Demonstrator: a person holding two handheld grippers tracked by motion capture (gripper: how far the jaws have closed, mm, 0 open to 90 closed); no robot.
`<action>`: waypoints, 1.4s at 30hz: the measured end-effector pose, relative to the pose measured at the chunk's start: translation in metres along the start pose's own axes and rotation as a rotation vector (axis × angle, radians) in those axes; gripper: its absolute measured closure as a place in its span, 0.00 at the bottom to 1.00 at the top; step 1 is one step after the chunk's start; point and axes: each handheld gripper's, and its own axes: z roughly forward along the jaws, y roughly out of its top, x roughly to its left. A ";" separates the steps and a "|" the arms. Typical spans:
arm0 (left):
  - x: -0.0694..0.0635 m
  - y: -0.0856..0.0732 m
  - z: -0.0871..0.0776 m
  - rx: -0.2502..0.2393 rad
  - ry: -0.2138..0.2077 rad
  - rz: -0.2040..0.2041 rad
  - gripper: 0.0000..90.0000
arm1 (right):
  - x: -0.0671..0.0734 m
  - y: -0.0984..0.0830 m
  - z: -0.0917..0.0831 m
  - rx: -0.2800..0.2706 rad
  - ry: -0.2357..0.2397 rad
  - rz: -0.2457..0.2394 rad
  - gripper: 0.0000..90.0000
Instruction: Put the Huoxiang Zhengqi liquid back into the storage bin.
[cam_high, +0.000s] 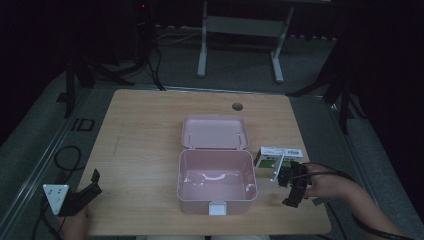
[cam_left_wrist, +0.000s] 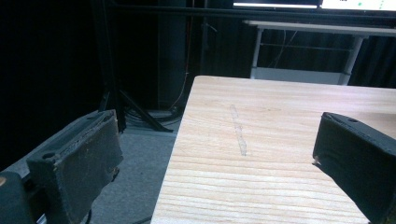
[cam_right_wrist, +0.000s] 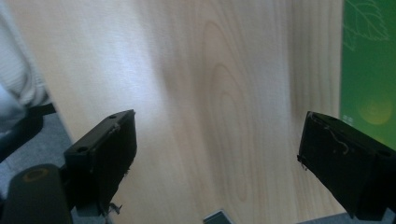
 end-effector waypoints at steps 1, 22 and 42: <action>0.000 0.000 0.000 0.002 -0.001 0.000 0.01 | 0.000 0.000 -0.002 -0.006 0.006 0.000 0.12; 0.000 0.000 0.001 0.007 -0.009 0.005 0.01 | -0.020 0.010 -0.031 -0.049 -0.084 -0.064 0.15; -0.001 0.000 0.001 0.010 -0.011 0.011 0.01 | -0.074 0.018 -0.047 -0.031 -0.177 -0.077 0.32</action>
